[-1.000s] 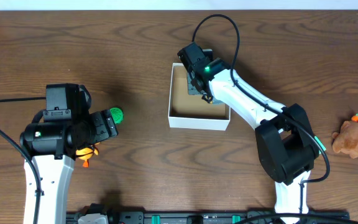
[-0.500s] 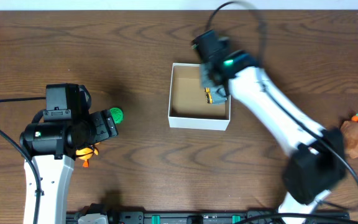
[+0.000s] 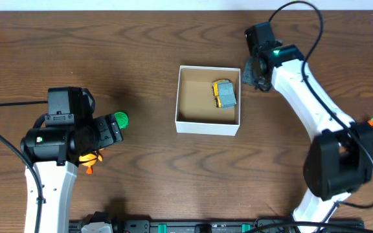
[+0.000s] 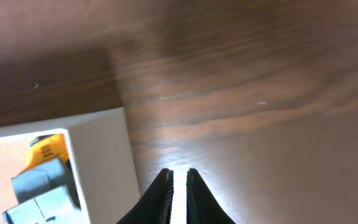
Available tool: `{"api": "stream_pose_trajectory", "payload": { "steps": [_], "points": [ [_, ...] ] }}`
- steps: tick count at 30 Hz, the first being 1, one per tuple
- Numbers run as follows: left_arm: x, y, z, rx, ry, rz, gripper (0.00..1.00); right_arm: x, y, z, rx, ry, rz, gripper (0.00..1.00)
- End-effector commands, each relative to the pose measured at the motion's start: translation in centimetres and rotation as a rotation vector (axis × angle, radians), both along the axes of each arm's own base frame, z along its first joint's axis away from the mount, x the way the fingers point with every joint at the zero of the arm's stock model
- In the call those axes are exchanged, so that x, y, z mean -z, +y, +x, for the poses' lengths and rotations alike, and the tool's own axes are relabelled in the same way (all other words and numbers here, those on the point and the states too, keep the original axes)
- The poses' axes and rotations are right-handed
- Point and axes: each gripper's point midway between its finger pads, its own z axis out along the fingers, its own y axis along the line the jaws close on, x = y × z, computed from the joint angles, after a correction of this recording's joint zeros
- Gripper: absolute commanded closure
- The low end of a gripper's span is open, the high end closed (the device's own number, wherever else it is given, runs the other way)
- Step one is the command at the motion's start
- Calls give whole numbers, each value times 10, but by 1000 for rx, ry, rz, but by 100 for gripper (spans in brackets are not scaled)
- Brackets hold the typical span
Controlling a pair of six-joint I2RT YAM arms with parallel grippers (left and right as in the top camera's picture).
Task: Pack container
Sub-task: 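Open the right gripper, release the truck, and lift out, then move the right gripper to the colored cube and grasp it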
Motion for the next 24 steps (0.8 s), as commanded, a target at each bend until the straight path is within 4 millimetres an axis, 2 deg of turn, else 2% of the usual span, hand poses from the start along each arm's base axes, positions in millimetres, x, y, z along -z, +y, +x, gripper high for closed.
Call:
{"api": "stream_pose_trajectory", "payload": {
  "steps": [1,6,11,15,18,20,22,24],
  "points": [
    [-6,2,3,-5,-20,7,14,12,17,1,-120,31,57,87],
    [-6,2,3,-5,-20,7,14,21,35,4,-204,42,132,86],
    [-6,2,3,-5,-20,7,14,19,38,10,-213,14,137,86],
    [-6,2,3,-5,-20,7,14,15,53,13,-337,-11,181,86],
    [-7,2,3,-5,-20,7,14,16,53,12,-338,-5,183,86],
    [-6,2,3,-5,-20,7,14,16,52,11,-339,0,174,86],
    [-6,2,3,-5,-20,7,14,15,39,10,-285,7,130,85],
    [-6,2,3,-5,-20,7,14,7,13,7,-153,5,62,83]
  ]
}}
